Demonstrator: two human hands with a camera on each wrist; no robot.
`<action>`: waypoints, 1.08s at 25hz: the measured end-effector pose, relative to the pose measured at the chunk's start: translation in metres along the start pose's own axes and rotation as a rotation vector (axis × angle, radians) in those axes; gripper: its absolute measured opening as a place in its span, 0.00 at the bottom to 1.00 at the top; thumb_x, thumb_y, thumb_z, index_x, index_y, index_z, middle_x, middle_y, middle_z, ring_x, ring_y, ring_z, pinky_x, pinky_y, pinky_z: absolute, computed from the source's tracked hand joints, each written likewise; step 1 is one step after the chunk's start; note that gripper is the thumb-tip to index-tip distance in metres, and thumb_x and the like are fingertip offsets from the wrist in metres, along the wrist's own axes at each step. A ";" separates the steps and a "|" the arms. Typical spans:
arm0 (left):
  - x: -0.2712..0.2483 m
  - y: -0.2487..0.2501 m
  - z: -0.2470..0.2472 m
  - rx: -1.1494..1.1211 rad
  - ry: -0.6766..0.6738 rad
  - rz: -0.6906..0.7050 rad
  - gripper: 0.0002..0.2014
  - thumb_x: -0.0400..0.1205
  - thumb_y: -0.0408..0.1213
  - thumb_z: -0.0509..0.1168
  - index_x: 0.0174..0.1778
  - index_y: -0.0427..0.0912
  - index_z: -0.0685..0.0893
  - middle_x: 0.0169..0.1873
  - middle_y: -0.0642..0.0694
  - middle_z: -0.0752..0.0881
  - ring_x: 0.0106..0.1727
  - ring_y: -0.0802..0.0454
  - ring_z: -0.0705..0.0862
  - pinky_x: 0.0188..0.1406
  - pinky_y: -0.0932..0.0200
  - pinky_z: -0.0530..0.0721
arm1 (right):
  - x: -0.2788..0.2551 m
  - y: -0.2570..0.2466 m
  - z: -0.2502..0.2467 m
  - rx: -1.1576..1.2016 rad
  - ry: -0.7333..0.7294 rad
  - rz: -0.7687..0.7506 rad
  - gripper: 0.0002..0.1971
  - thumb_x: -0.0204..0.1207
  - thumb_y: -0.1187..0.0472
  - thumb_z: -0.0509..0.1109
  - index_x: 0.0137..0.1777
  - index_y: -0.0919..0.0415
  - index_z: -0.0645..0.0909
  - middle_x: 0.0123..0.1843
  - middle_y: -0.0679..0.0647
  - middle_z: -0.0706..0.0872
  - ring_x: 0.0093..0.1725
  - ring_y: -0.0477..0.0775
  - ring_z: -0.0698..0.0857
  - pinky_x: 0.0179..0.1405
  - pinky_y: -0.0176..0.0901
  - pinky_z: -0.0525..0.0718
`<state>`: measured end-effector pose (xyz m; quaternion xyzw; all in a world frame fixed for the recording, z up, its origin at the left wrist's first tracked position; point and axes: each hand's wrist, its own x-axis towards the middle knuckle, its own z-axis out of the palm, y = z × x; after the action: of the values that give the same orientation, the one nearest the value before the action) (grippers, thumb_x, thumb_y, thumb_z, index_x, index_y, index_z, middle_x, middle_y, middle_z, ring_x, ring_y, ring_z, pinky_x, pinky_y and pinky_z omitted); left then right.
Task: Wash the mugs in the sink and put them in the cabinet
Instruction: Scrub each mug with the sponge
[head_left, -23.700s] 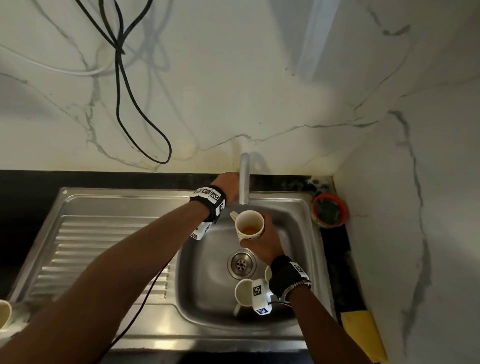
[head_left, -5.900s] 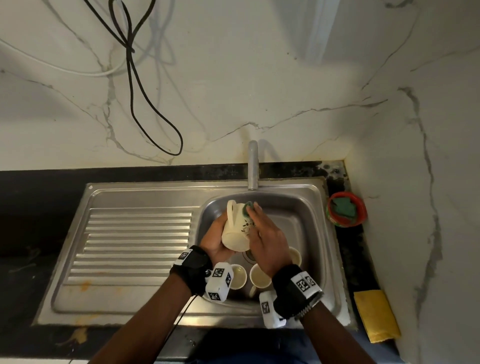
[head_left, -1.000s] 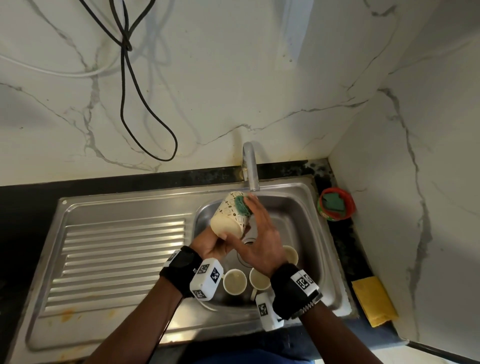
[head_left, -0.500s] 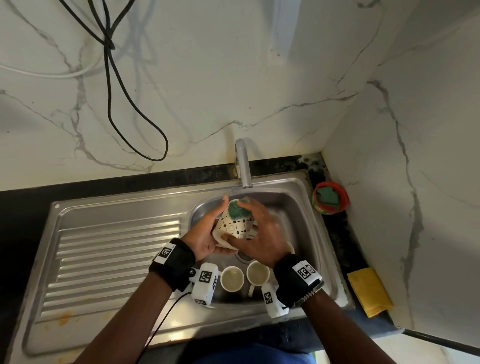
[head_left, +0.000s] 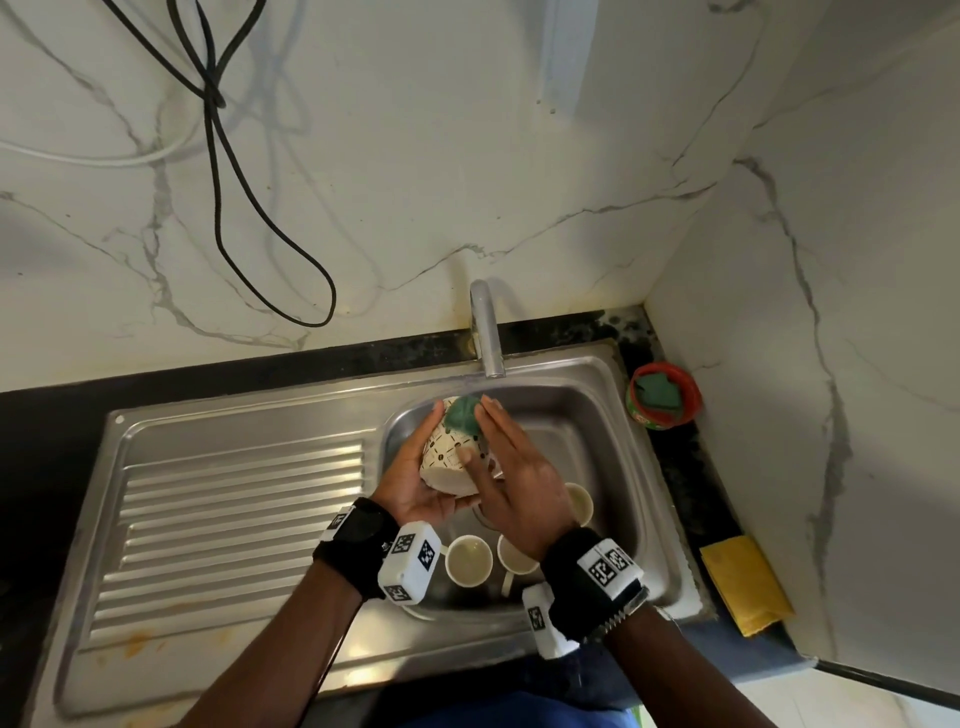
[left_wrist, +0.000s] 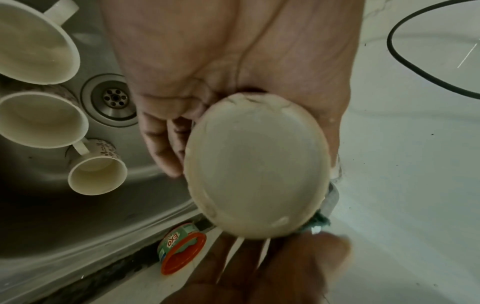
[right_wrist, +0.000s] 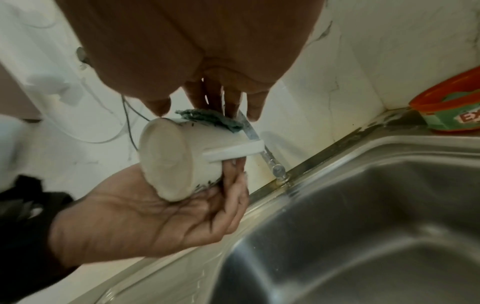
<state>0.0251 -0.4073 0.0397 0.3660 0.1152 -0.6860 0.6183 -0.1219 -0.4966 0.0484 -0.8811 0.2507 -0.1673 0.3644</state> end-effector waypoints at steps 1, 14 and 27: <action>0.001 0.001 -0.001 -0.025 0.030 0.016 0.35 0.79 0.65 0.72 0.72 0.39 0.86 0.62 0.37 0.88 0.60 0.42 0.88 0.66 0.44 0.83 | -0.005 -0.004 0.000 0.021 0.017 -0.013 0.29 0.92 0.43 0.60 0.89 0.54 0.66 0.91 0.48 0.64 0.87 0.46 0.69 0.80 0.53 0.79; -0.002 0.002 -0.001 0.010 0.103 0.077 0.28 0.82 0.58 0.70 0.67 0.38 0.89 0.59 0.37 0.89 0.58 0.41 0.89 0.65 0.46 0.84 | -0.018 -0.017 0.009 0.037 -0.092 0.048 0.27 0.92 0.40 0.55 0.88 0.46 0.65 0.86 0.48 0.73 0.73 0.53 0.84 0.68 0.51 0.87; 0.002 0.001 -0.005 0.317 0.205 0.217 0.34 0.70 0.54 0.82 0.70 0.42 0.86 0.65 0.32 0.89 0.64 0.37 0.88 0.61 0.40 0.87 | 0.011 0.014 -0.034 0.132 0.386 0.100 0.14 0.87 0.62 0.69 0.70 0.55 0.88 0.57 0.49 0.94 0.49 0.43 0.93 0.50 0.38 0.92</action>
<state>0.0276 -0.4059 0.0348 0.5367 0.0283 -0.5841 0.6083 -0.1337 -0.5305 0.0627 -0.7934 0.3479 -0.3305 0.3745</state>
